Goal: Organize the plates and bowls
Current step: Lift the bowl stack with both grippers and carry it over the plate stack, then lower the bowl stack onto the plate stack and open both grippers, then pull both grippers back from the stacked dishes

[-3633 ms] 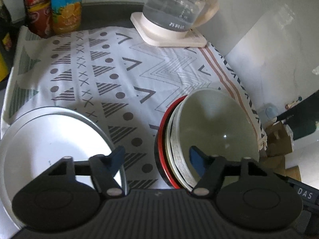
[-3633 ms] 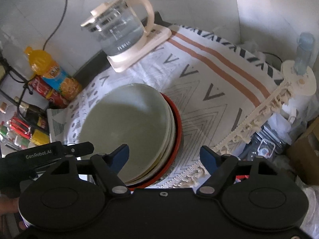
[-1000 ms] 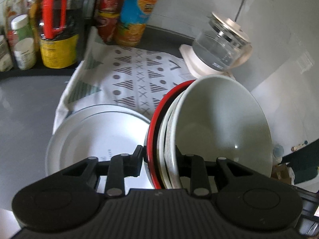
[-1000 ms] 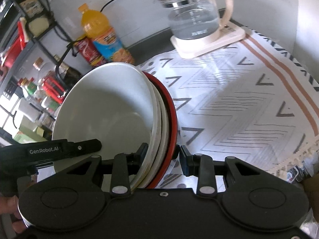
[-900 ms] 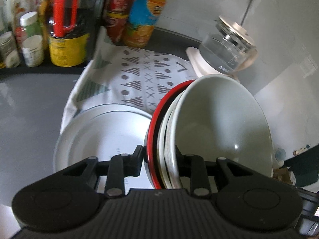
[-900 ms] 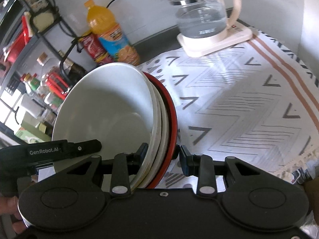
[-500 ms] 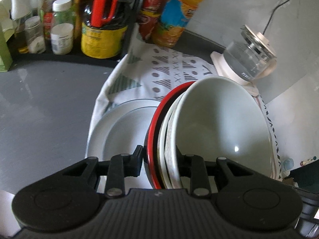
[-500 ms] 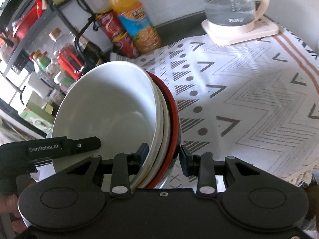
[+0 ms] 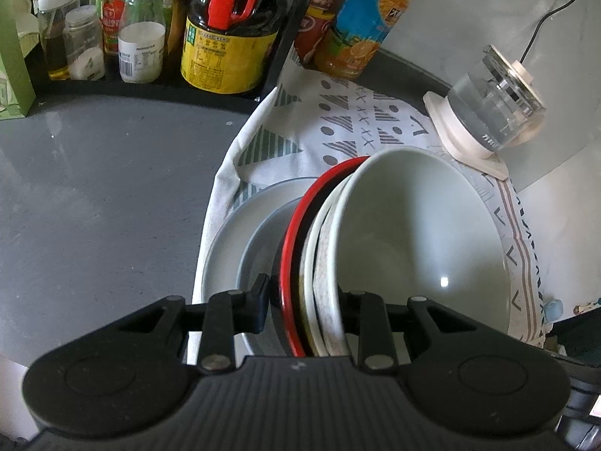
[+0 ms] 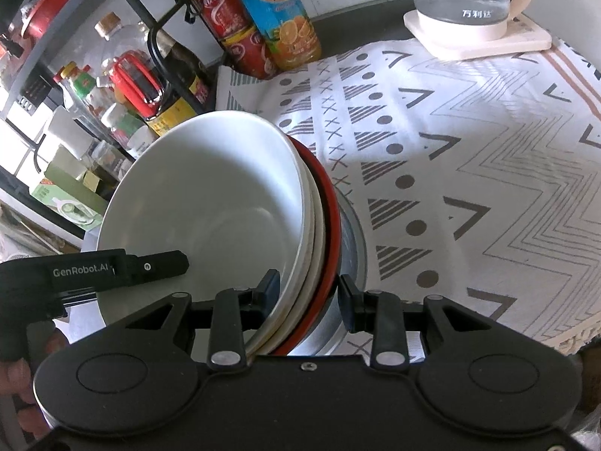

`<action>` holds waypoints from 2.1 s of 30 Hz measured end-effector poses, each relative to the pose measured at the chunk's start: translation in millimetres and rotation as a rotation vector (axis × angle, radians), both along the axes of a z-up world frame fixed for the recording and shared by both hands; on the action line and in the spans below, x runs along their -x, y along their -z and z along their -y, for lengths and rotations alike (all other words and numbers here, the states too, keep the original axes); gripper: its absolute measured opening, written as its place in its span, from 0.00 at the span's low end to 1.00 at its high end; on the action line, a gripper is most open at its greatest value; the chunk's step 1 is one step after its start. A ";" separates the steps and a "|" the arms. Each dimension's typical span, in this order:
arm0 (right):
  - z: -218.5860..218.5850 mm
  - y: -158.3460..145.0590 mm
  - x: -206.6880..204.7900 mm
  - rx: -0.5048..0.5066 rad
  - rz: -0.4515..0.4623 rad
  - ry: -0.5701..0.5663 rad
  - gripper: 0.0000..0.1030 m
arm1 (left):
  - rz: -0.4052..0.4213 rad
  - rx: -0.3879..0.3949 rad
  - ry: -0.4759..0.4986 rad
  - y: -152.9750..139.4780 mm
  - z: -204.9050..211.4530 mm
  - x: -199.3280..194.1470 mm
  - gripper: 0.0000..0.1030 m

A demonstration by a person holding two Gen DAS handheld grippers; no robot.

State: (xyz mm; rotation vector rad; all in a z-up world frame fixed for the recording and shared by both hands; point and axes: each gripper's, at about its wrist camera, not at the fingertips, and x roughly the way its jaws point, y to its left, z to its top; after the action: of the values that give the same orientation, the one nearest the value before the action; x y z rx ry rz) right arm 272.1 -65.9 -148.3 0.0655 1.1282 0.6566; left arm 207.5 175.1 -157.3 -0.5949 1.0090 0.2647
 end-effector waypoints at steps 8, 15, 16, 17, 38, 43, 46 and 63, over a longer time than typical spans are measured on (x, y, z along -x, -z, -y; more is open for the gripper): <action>-2.2 2.2 -3.2 0.006 -0.012 -0.007 0.32 | -0.003 0.002 0.023 4.4 -3.2 -3.1 0.27; -0.8 2.9 -4.0 -0.026 -0.028 0.014 0.41 | -0.004 0.001 0.047 6.9 -2.7 0.6 0.28; 1.1 1.6 -3.1 -0.036 -0.019 0.018 0.41 | 0.004 -0.007 0.049 4.8 -2.7 1.0 0.28; 4.0 -1.0 -1.6 -0.049 -0.004 0.023 0.41 | 0.011 -0.020 0.050 2.1 -2.1 1.5 0.31; 72.9 -47.6 31.1 -0.104 0.152 0.140 0.83 | 0.032 -0.164 0.019 -56.0 26.7 33.8 0.78; 101.5 -63.8 46.1 -0.098 0.203 0.172 0.93 | 0.046 -0.169 0.048 -71.7 53.7 54.8 0.80; 113.6 -70.6 55.4 -0.098 0.218 0.178 0.94 | 0.054 -0.171 0.045 -78.3 65.7 67.0 0.81; 138.2 -103.9 109.5 -0.067 0.290 0.281 1.00 | 0.158 -0.188 0.139 -118.4 78.4 112.1 0.89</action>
State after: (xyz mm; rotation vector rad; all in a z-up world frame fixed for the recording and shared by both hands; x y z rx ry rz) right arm 162.6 -204.1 -44.4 0.1770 0.7990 0.4356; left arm 95.4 96.7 -39.0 -0.3673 0.8578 0.1838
